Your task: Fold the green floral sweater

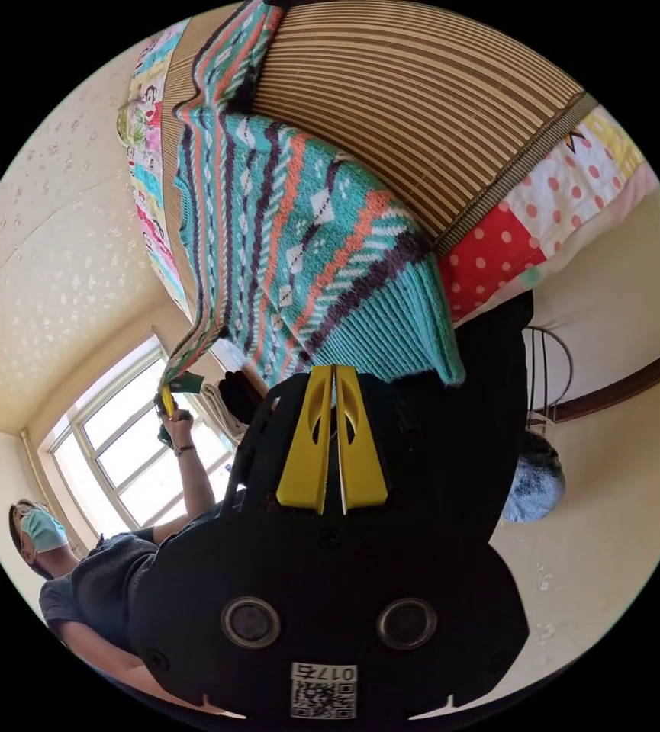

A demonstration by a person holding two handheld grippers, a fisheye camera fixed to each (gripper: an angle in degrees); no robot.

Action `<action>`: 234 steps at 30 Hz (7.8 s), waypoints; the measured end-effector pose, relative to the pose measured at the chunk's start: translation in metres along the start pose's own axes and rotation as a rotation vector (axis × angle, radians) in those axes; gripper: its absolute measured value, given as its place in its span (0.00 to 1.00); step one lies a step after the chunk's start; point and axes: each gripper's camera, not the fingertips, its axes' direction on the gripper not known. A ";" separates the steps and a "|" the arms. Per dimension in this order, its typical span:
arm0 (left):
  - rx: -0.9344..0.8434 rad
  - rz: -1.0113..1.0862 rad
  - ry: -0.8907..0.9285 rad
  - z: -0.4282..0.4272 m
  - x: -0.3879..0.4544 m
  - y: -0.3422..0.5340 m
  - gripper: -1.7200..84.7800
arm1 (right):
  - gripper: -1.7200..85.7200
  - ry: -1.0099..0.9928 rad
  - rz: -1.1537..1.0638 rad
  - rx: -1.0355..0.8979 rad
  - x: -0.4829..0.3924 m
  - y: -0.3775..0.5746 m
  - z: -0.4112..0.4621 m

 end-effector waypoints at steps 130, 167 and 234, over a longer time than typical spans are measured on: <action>-0.449 -0.307 0.074 -0.003 0.028 -0.075 0.18 | 0.04 0.421 -0.651 0.184 -0.139 -0.271 0.054; -0.854 0.649 0.396 0.031 0.257 0.164 0.11 | 0.03 0.139 -0.673 -0.185 -0.091 -0.278 0.165; -0.805 0.098 0.245 0.100 -0.004 0.328 0.15 | 0.03 0.600 -0.788 -0.501 -0.148 -0.123 0.246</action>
